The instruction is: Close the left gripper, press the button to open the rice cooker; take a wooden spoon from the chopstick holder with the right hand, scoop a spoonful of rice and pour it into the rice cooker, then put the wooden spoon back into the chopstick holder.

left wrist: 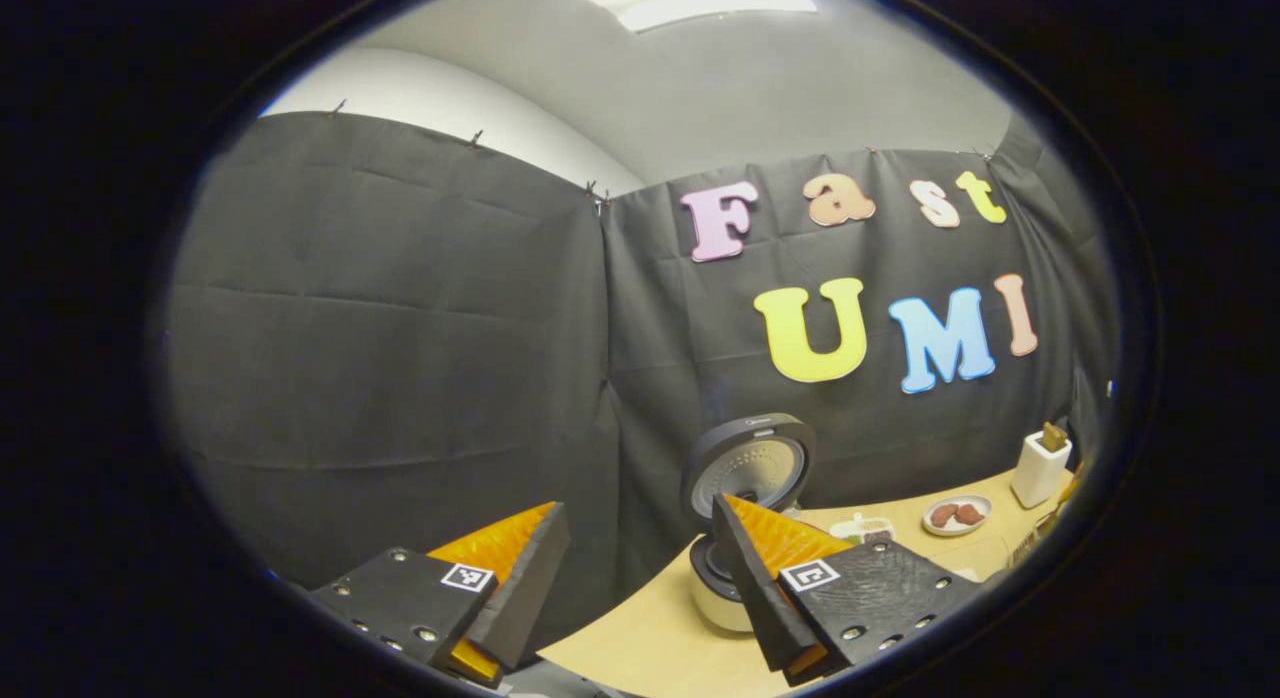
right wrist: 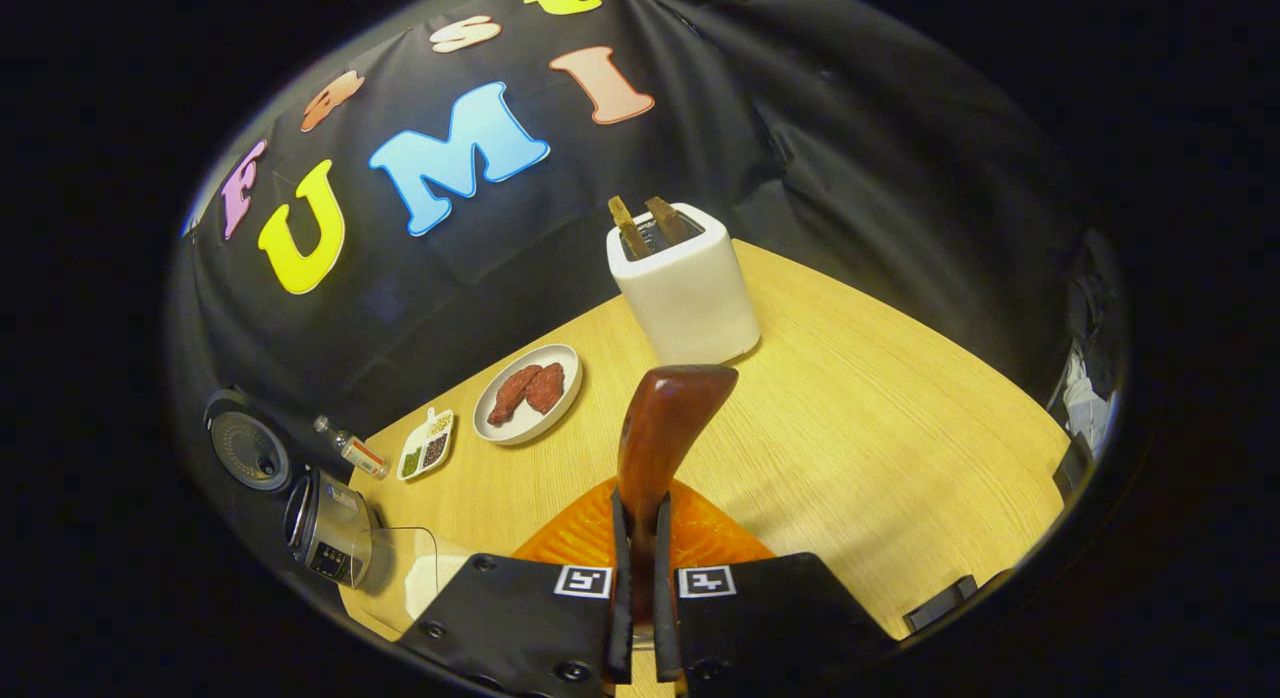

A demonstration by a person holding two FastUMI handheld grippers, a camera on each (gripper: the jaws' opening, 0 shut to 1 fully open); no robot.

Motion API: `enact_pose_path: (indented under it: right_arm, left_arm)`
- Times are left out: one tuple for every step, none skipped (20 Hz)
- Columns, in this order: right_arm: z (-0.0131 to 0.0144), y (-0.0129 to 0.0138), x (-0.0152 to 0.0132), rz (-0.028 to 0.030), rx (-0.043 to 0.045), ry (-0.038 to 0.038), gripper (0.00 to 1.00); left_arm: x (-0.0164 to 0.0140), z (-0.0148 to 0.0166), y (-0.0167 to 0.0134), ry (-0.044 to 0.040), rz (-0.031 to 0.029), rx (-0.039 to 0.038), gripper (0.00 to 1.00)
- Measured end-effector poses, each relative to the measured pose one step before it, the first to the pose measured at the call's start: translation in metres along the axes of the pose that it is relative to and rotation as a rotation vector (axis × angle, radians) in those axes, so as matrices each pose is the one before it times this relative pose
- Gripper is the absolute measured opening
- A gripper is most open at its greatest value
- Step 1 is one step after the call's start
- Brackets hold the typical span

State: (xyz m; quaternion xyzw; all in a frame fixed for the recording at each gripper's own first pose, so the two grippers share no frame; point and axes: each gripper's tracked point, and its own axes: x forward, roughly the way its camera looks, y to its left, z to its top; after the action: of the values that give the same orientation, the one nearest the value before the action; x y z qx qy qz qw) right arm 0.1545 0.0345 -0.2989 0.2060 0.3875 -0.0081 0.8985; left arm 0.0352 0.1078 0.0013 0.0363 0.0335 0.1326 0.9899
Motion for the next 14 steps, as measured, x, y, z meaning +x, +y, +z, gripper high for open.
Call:
enact_pose_path:
  right_arm:
    - [0.00408,0.00451,-0.00527,0.00174,-0.01668,-0.01286,0.07]
    - [0.00398,0.00454,-0.00545,0.00219,-0.01670,-0.01593,0.10]
    - [0.00643,0.00393,-0.00551,0.00176,-0.01458,-0.01801,0.10]
    - [0.00699,0.00454,-0.00637,0.00562,-0.01307,-0.02139,0.10]
    - [0.00700,0.00505,-0.00553,0.00511,-0.01365,-0.01901,0.10]
    - [0.00529,0.00495,-0.00534,0.00353,-0.01506,-0.01734,0.10]
    - [0.00614,0.00461,-0.00487,0.00102,-0.01391,-0.01725,0.11]
    - [0.00596,0.00518,-0.00451,0.00507,-0.01180,-0.01693,0.10]
    - [0.00621,0.00567,-0.00445,0.00317,-0.01249,-0.01574,0.10]
    - [0.00401,0.00490,-0.00377,0.00392,-0.01849,-0.01309,0.10]
    - [0.00423,0.00955,-0.00349,0.02028,-0.00885,-0.00883,0.10]
    - [0.00367,0.01024,-0.00361,0.01781,-0.00725,-0.00884,0.10]
    - [0.00317,0.00938,-0.00198,0.01332,-0.00811,-0.00859,0.10]
    - [0.00276,0.00859,-0.00155,0.01103,-0.00985,-0.01042,0.10]
  left_arm:
    - [0.00026,0.00071,0.00062,-0.00277,-0.00266,-0.00306,0.87]
    - [0.00025,0.00060,0.00172,-0.00425,-0.00144,-0.00081,0.88]
    - [0.00078,0.00147,0.00005,-0.00465,-0.00116,-0.00050,0.88]
    - [0.00085,0.00079,-0.00012,-0.00334,-0.00262,-0.00190,0.88]
    - [0.00181,-0.00008,-0.00053,-0.00156,-0.00302,-0.00508,0.88]
    - [0.00185,-0.00120,-0.00205,-0.00148,-0.00542,-0.00719,0.88]
    - [0.00067,-0.00057,-0.00069,-0.00010,-0.00393,-0.00664,0.88]
    - [0.00191,-0.00230,0.00023,0.00179,-0.00307,-0.00502,0.88]
    - [0.00090,-0.00089,0.00103,0.00042,-0.00263,-0.00525,0.88]
    - [-0.00048,-0.00187,-0.00011,0.00079,-0.00405,-0.00638,0.88]
    - [0.00064,-0.00131,0.00019,0.00059,-0.00291,-0.00464,0.88]
    - [0.00143,-0.00140,0.00054,0.00131,-0.00194,-0.00399,0.88]
    - [0.00142,-0.00121,0.00035,0.00090,-0.00189,-0.00336,0.88]
    - [0.00108,-0.00164,0.00041,0.00158,-0.00211,-0.00340,0.87]
